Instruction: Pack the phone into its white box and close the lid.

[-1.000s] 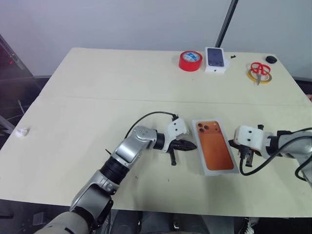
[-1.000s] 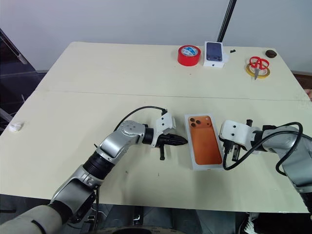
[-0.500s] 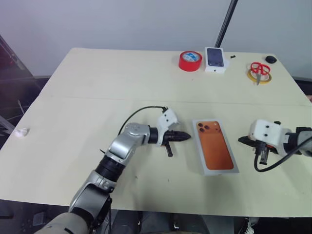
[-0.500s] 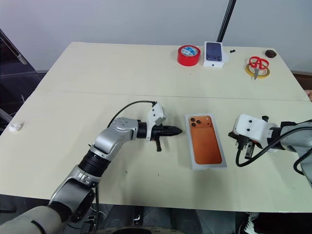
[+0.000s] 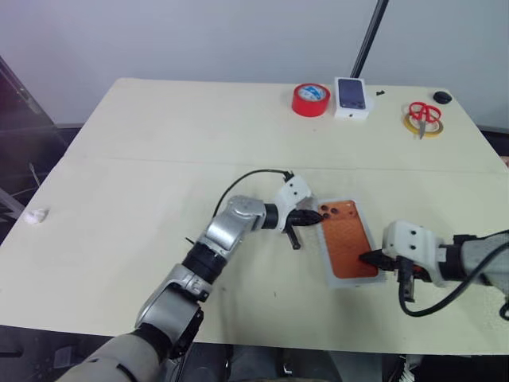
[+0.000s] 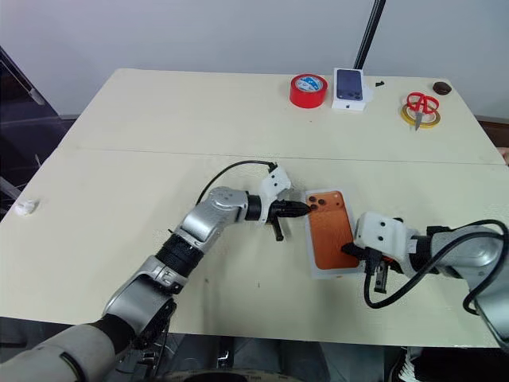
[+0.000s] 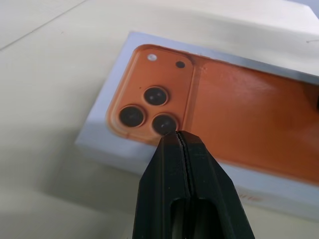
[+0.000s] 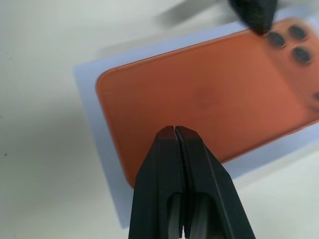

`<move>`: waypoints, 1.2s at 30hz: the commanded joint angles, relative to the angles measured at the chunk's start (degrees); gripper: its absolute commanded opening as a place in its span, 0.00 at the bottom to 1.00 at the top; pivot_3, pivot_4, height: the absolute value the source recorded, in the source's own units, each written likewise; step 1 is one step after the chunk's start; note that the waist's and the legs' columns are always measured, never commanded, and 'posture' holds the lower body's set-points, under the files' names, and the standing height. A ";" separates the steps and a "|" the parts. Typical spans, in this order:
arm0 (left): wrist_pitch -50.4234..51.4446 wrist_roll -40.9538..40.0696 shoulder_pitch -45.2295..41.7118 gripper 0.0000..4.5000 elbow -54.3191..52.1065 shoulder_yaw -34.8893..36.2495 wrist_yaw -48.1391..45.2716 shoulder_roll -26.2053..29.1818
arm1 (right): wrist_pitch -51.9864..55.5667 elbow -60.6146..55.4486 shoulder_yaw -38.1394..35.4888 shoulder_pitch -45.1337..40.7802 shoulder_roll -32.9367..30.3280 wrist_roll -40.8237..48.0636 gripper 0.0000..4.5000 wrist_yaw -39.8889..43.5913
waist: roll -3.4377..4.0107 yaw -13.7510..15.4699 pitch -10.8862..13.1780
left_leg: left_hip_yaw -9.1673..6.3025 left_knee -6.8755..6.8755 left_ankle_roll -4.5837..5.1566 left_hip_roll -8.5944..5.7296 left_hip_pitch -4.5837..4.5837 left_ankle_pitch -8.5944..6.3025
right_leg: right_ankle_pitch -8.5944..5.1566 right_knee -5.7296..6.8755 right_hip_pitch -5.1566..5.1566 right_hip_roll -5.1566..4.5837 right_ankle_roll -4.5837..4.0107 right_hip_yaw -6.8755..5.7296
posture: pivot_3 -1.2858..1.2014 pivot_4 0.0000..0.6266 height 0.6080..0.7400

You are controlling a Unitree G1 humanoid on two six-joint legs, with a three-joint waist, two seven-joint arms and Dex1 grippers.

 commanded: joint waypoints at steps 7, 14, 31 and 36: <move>-0.50 -1.79 0.96 0.00 -5.38 6.41 1.01 4.04 | 0.90 1.13 -0.72 -3.12 1.37 0.40 0.01 -3.37 | -0.02 -0.38 -0.01 | 0.00 0.00 0.00 0.03 0.07 0.00 | 0.00 0.01 0.06 0.02 0.00 0.01 | 0.52 0.24 0.89; 4.27 -5.48 5.19 0.00 -15.00 9.80 -1.55 11.08 | -0.59 4.05 -1.23 -3.29 0.92 -0.57 0.01 -3.58 | 0.00 -0.01 -0.02 | -0.05 -0.04 -0.01 0.10 0.06 0.01 | 0.00 0.02 0.05 0.02 0.00 0.01 | 0.52 0.24 0.89; 1.46 1.64 3.35 0.00 -10.74 -5.69 -7.04 8.45 | -5.68 13.76 2.58 -10.72 -1.07 -6.78 0.01 -6.68 | 0.00 -0.07 -0.02 | -0.03 0.46 0.25 0.02 -0.06 -0.15 | -0.04 0.03 0.14 0.00 0.07 -0.01 | 0.52 0.24 0.89; 0.37 2.90 2.66 0.00 -8.86 -6.53 -7.47 7.33 | -5.64 12.44 5.51 -12.25 1.03 -6.23 0.01 -6.30 | 0.02 -0.10 -0.02 | -0.02 0.47 0.28 0.04 -0.08 -0.16 | -0.05 0.04 0.13 0.01 0.07 0.00 | 0.52 0.24 0.89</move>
